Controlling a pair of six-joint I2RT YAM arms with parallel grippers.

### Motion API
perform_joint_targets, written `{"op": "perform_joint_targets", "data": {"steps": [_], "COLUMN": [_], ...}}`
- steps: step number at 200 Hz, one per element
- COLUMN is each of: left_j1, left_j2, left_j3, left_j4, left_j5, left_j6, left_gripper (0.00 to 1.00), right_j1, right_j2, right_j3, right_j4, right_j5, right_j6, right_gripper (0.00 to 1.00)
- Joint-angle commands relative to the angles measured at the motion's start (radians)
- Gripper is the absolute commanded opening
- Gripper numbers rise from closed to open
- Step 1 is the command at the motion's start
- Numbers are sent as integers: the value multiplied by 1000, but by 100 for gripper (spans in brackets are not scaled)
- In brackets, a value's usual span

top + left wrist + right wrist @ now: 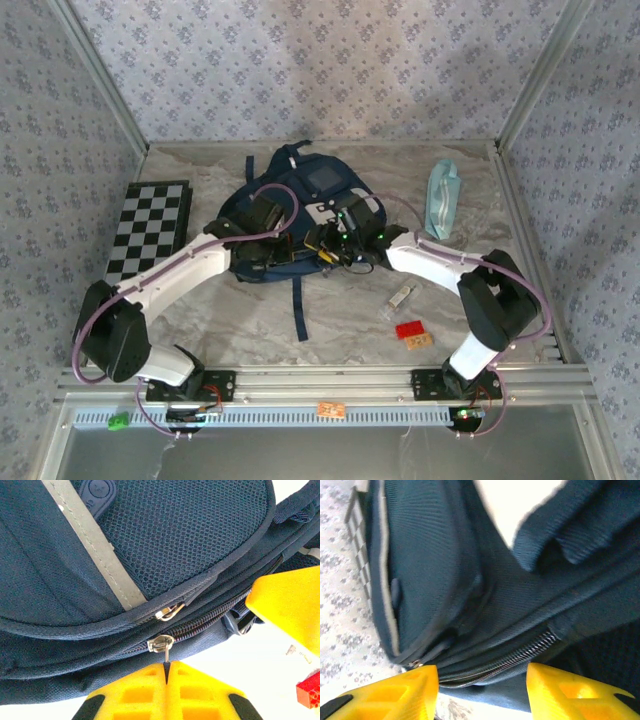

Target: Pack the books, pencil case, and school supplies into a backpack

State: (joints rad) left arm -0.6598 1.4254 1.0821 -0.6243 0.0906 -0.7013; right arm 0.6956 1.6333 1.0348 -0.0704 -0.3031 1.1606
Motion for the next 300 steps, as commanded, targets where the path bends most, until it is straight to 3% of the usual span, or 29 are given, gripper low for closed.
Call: {"op": "perform_joint_targets", "data": {"steps": [1, 30, 48, 71, 91, 104, 173, 223, 300], "left_j1": [-5, -6, -8, -12, -12, -12, 22, 94, 123], "left_j2": [5, 8, 16, 28, 34, 38, -6, -18, -18], "left_j3": [35, 29, 22, 25, 23, 24, -78, -123, -113], "left_j4": [35, 33, 51, 46, 31, 3, -167, -176, -260], "left_j5": [19, 15, 35, 34, 26, 5, -252, -306, -452], "left_j6": [-2, -3, -9, -7, 3, 15, 68, 94, 74], "left_gripper": [0, 0, 0, 0, 0, 0, 0, 0, 0], "right_j1": [1, 24, 32, 24, 15, -2, -165, -208, -241], "right_j2": [24, 77, 126, 138, 130, 122, 25, -24, -18], "right_j3": [13, 35, 67, 64, 83, 84, 16, -2, -23], "right_j4": [51, 75, 55, 95, 75, 63, 86, 79, 107], "right_j5": [62, 93, 137, 208, 254, 266, 108, 95, 84], "right_j6": [112, 188, 203, 197, 153, 125, 37, 18, 39], "right_gripper": [54, 60, 58, 43, 12, 0, 0, 0, 0]}}
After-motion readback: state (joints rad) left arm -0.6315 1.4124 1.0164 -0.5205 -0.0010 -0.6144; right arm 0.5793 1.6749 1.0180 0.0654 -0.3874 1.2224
